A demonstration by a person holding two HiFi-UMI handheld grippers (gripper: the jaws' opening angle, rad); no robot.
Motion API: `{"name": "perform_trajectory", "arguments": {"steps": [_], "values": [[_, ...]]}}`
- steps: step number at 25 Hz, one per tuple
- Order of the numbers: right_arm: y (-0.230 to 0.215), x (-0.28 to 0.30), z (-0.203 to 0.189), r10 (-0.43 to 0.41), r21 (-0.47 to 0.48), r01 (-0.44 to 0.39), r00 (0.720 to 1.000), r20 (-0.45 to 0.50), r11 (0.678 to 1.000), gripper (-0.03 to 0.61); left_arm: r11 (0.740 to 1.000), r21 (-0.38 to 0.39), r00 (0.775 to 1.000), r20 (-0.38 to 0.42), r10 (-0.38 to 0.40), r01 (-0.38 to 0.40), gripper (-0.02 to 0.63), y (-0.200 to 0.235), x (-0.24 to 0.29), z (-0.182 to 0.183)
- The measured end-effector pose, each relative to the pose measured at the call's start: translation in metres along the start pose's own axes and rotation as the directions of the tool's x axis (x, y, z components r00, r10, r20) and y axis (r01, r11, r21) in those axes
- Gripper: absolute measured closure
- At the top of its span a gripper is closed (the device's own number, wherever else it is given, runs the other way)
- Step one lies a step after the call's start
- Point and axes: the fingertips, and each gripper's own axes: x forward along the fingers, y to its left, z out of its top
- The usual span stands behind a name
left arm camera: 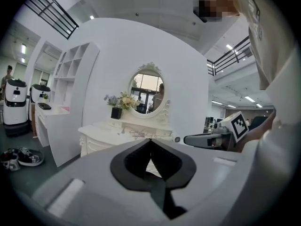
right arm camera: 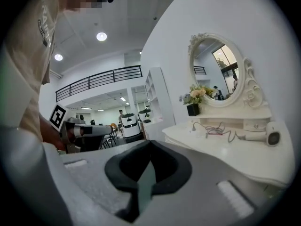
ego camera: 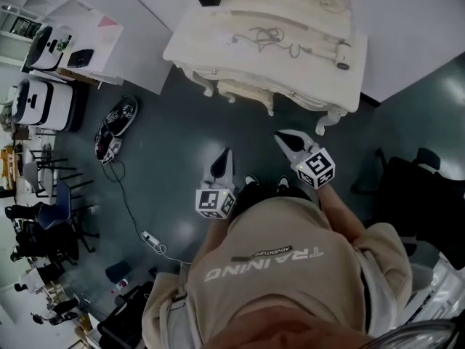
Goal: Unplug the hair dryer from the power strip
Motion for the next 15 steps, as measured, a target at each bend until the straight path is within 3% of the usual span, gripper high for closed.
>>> {"name": "perform_trajectory", "arguments": {"steps": [7,15], "values": [[-0.020,0.058,0.012,-0.053,-0.022,0.053,0.999,-0.012,0.998,0.575,0.998,-0.007,0.998,-0.018,-0.055,0.054,0.607,0.052,0.036,-0.014],[-0.042,0.141,0.049,-0.156,-0.035,0.155,0.987,-0.026,0.987,0.575,0.973,0.110,0.978,0.022,-0.206,0.203,0.607,0.132,0.105,0.044]]}}
